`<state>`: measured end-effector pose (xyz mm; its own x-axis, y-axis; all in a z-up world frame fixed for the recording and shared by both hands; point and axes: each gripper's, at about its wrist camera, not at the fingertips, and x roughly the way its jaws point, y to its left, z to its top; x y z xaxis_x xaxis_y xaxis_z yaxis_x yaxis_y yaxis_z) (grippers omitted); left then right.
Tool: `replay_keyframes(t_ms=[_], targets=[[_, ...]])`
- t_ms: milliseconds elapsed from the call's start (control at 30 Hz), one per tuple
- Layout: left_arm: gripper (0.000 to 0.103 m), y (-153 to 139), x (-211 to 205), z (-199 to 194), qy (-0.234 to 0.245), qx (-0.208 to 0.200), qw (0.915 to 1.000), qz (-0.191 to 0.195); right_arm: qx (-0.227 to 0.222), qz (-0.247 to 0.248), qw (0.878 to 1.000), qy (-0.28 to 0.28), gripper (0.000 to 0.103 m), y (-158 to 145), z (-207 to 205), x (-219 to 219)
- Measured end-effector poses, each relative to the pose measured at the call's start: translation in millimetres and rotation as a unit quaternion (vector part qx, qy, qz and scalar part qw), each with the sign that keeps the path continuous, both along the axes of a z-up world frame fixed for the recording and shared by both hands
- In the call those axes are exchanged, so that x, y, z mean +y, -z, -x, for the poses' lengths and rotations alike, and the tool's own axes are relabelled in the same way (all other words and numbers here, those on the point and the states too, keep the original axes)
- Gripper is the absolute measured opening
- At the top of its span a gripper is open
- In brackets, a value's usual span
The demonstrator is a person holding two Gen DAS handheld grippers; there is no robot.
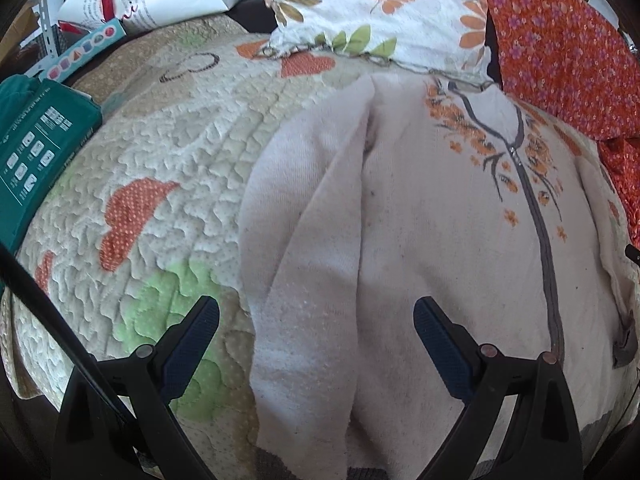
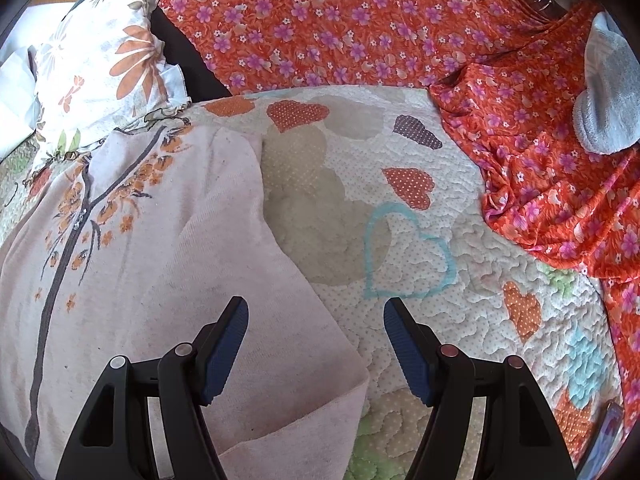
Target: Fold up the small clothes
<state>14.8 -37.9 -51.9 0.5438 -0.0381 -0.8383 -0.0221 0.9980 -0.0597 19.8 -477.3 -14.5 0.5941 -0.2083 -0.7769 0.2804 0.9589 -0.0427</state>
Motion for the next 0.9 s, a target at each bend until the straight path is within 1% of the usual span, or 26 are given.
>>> replay_keyframes(t_ms=[200,433,667,900], targets=[[0.097,14.4,-4.6,-1.9,0.006,0.041,0.9992,-0.002,0.0,-0.001,1.0,0.001,0.075,0.1,-0.2,-1.9],[0.098,18.6,-14.8,-0.7,0.017,0.038,0.9987,-0.03,0.0,-0.005,1.0,0.007,0.075,-0.8,0.4,-7.5],[0.103,21.1,-14.5,-1.7,0.021,0.038,0.9985,-0.033,0.001,-0.006,1.0,0.008,0.075,-0.5,0.4,-8.6],[0.103,23.0,-17.4,-0.4,0.019,0.032,0.9986,-0.038,0.004,-0.006,1.0,0.007,0.076,0.8,-0.4,-9.2]])
